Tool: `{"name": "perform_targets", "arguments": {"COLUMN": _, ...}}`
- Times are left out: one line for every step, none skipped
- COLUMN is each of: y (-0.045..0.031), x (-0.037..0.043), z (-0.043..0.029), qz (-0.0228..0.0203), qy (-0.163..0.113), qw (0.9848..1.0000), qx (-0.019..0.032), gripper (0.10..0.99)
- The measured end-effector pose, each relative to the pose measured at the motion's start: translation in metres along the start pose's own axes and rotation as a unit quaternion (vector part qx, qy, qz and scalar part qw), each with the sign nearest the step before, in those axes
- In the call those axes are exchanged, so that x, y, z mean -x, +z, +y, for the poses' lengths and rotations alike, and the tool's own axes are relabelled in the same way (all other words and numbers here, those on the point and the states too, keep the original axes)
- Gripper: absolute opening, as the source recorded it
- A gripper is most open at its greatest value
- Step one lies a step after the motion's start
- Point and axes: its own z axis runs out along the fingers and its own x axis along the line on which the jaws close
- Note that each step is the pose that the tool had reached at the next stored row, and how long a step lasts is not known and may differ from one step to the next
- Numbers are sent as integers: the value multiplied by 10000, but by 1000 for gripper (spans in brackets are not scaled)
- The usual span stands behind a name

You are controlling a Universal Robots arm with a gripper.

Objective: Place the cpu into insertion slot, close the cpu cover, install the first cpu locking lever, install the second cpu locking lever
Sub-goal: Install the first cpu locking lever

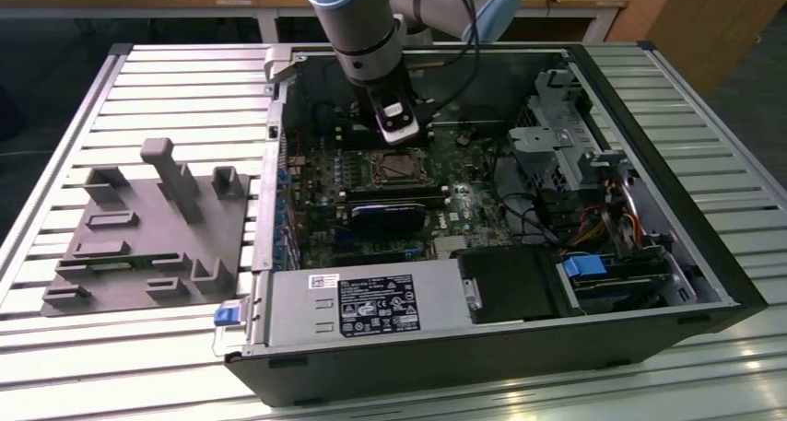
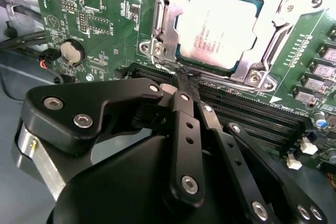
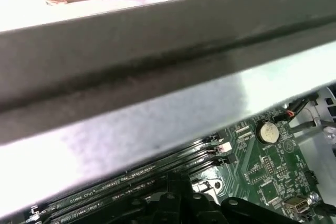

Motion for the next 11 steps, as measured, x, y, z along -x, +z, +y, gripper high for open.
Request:
{"name": "perform_targets", "arguments": {"y": -10, "x": 2, "z": 3, "qz": 0, "qy": 0, "qw": 10000, "qx": 0, "gripper": 102}}
{"name": "perform_targets", "arguments": {"y": -21, "x": 5, "z": 6, "qz": 0, "qy": 0, "qw": 10000, "qx": 0, "gripper": 102}}
{"name": "perform_targets", "arguments": {"y": -33, "x": 8, "z": 9, "qz": 0, "qy": 0, "qw": 10000, "qx": 0, "gripper": 102}}
{"name": "perform_targets", "arguments": {"y": -47, "x": 11, "z": 12, "qz": 0, "qy": 0, "qw": 10000, "qx": 0, "gripper": 102}}
{"name": "perform_targets", "arguments": {"y": -62, "x": 15, "z": 17, "qz": 0, "qy": 0, "qw": 10000, "qx": -1, "gripper": 102}}
{"name": "perform_targets", "arguments": {"y": -75, "x": 18, "z": 20, "qz": 0, "qy": 0, "qw": 10000, "qx": 0, "gripper": 102}}
{"name": "perform_targets", "arguments": {"y": -92, "x": 22, "z": 25, "qz": 0, "qy": 0, "qw": 10000, "qx": 0, "gripper": 102}}
{"name": "perform_targets", "arguments": {"y": -111, "x": 27, "z": 30, "qz": 0, "qy": 0, "qw": 10000, "qx": 0, "gripper": 102}}
{"name": "perform_targets", "arguments": {"y": -130, "x": 31, "z": 35, "qz": 0, "qy": 0, "qw": 10000, "qx": -1, "gripper": 102}}
{"name": "perform_targets", "arguments": {"y": -148, "x": 36, "z": 39, "qz": 0, "qy": 0, "qw": 10000, "qx": 0, "gripper": 102}}
{"name": "perform_targets", "arguments": {"y": -163, "x": 39, "z": 43, "qz": 0, "qy": 0, "qw": 10000, "qx": 0, "gripper": 102}}
